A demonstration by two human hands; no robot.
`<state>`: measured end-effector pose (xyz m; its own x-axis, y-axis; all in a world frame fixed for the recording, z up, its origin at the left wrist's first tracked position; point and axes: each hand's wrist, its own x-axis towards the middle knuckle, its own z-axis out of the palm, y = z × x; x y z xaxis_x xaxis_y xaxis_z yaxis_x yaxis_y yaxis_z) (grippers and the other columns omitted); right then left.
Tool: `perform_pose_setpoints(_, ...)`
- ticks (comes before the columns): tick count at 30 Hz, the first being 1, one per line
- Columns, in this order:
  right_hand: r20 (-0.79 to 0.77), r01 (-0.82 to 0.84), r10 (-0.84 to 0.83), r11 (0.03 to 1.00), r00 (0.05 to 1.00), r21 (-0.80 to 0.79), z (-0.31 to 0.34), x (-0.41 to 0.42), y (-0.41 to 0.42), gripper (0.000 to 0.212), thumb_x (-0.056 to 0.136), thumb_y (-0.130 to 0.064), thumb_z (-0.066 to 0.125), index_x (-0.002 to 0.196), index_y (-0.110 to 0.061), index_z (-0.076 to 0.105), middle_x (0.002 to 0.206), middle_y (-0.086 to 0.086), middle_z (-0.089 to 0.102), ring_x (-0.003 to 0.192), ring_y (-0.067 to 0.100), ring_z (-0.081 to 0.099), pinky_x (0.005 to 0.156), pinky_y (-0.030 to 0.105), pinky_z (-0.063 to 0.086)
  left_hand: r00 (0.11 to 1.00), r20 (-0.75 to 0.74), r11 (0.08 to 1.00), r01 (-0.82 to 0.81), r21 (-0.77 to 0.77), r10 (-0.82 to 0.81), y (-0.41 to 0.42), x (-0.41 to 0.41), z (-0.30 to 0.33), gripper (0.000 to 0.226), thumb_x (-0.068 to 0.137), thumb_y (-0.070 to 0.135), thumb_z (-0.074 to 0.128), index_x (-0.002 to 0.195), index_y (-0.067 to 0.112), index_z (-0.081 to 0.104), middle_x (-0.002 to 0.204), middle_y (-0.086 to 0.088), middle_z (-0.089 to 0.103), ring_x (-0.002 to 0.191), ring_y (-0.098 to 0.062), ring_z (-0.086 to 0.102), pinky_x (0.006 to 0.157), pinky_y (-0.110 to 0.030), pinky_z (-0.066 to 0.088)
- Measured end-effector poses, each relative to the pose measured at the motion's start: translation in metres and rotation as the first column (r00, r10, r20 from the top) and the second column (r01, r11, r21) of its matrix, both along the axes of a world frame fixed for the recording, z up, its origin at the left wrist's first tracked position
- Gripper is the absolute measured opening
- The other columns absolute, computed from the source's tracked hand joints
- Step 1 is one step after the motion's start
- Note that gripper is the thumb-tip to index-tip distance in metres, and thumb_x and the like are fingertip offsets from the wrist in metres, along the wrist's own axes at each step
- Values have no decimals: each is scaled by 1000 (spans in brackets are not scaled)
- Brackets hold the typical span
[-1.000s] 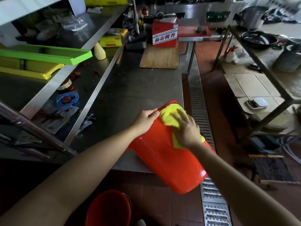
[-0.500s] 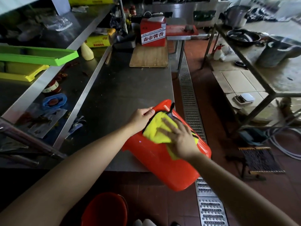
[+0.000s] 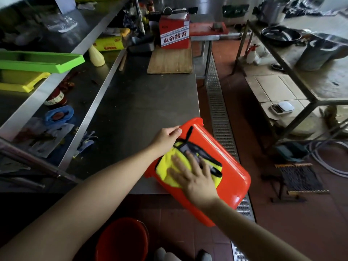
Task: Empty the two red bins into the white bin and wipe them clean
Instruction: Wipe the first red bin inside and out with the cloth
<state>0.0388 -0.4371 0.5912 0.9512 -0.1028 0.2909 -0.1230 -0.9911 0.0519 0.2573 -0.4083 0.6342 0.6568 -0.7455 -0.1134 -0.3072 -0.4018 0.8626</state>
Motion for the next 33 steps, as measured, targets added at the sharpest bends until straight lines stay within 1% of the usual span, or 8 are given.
perform_pose_setpoints(3, -37, -76, 75, 996, 997, -39, -5, -11, -4, 58, 96, -29, 45, 151, -41, 36, 168, -4, 7, 153, 37, 8, 117, 62, 20, 995, 92, 999, -34, 24, 32, 2, -4, -5, 61, 86, 60, 45, 129, 21, 64, 126, 4, 66, 118, -7, 58, 102, -24, 43)
perform_pose_setpoints(6, -68, -70, 71, 998, 995, 8, 3, -22, -34, 62, 92, -29, 50, 150, -45, 36, 168, -7, 10, 153, 34, 11, 117, 57, 23, 999, 33, 1000, -24, -3, 25, -2, -2, -1, 60, 88, 55, 51, 131, 15, 62, 130, 1, 64, 122, -8, 55, 105, -25, 41)
perform_pose_setpoints(10, -75, 143, -128, 960, 989, 239, 12, -56, -92, 76, 78, -33, 70, 147, -46, 42, 166, -9, 18, 152, 30, 19, 110, 56, 33, 998, -55, 998, 3, 61, 0, -14, -3, 6, 55, 95, 44, 58, 139, 11, 53, 139, -2, 56, 124, -8, 51, 106, -23, 37)
perform_pose_setpoints(15, -153, 311, -271, 842, 950, 440, 21, -64, -127, 72, 85, -29, 69, 147, -50, 39, 164, -17, 18, 152, 23, 17, 113, 59, 29, 997, -58, 974, 61, 216, -50, -26, -4, 32, 54, 100, 42, 50, 148, 18, 40, 147, -3, 49, 131, -20, 49, 107, -33, 40)
perform_pose_setpoints(20, -136, 339, -312, 818, 940, 465, 18, -54, -104, 68, 87, -39, 61, 149, -52, 34, 165, -15, 18, 151, 28, 17, 113, 57, 29, 996, -63, 970, 75, 229, -63, -31, 2, 56, 48, 102, 31, 50, 147, 14, 43, 146, -7, 50, 130, -22, 51, 110, -41, 40)
perform_pose_setpoints(25, -120, 340, -322, 818, 939, 464, 12, -25, -58, 66, 86, -48, 48, 149, -49, 29, 166, -7, 16, 151, 31, 14, 109, 57, 32, 994, -15, 957, 111, 268, -111, -25, 21, 79, 38, 103, 26, 48, 139, 17, 53, 136, -2, 59, 112, -14, 57, 95, -25, 40)
perform_pose_setpoints(29, -97, 345, -337, 835, 936, 429, 7, -23, -48, 65, 85, -52, 41, 149, -48, 31, 166, -7, 14, 152, 31, 12, 109, 58, 34, 990, 123, 972, 32, 233, -62, -14, 11, 68, 40, 105, 29, 43, 140, 15, 52, 139, -4, 56, 126, -20, 52, 94, -18, 32)
perform_pose_setpoints(33, -77, 320, -315, 870, 946, 375, 6, -29, -44, 67, 83, -49, 47, 149, -47, 33, 165, -6, 18, 150, 33, 18, 106, 58, 37, 999, 34, 970, -43, 241, 36, 11, 13, 53, 52, 103, 50, 35, 142, 19, 51, 142, -4, 53, 130, -21, 48, 99, -25, 34)
